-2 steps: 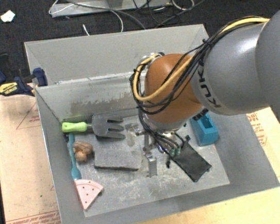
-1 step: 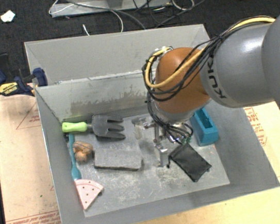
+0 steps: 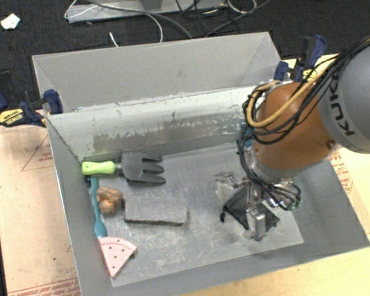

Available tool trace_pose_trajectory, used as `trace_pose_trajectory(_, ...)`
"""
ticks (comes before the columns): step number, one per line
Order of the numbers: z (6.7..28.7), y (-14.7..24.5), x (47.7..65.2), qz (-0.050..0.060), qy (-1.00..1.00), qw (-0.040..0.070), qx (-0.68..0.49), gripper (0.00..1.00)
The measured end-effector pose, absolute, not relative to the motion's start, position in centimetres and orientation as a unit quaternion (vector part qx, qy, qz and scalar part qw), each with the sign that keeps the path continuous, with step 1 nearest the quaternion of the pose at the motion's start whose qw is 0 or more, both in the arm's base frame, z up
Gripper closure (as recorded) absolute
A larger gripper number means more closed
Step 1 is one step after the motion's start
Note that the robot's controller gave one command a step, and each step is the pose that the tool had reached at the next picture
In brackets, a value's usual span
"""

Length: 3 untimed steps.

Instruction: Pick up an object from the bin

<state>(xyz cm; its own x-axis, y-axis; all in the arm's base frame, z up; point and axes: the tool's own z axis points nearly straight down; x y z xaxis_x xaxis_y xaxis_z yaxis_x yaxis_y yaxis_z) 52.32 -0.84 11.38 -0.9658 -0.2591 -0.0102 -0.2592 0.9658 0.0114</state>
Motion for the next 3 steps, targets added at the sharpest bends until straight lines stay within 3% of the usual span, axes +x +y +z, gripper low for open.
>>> trace_pose_trajectory(1,17.2,-6.5,53.2,0.006,0.979,0.007,-0.202,0.0)
trace_pose_trajectory(2,11.1,-7.0,55.1,0.006,0.991,0.003,-0.133,0.0)
trace_pose_trajectory(3,13.2,-3.1,54.2,0.006,0.999,0.009,-0.048,0.0)
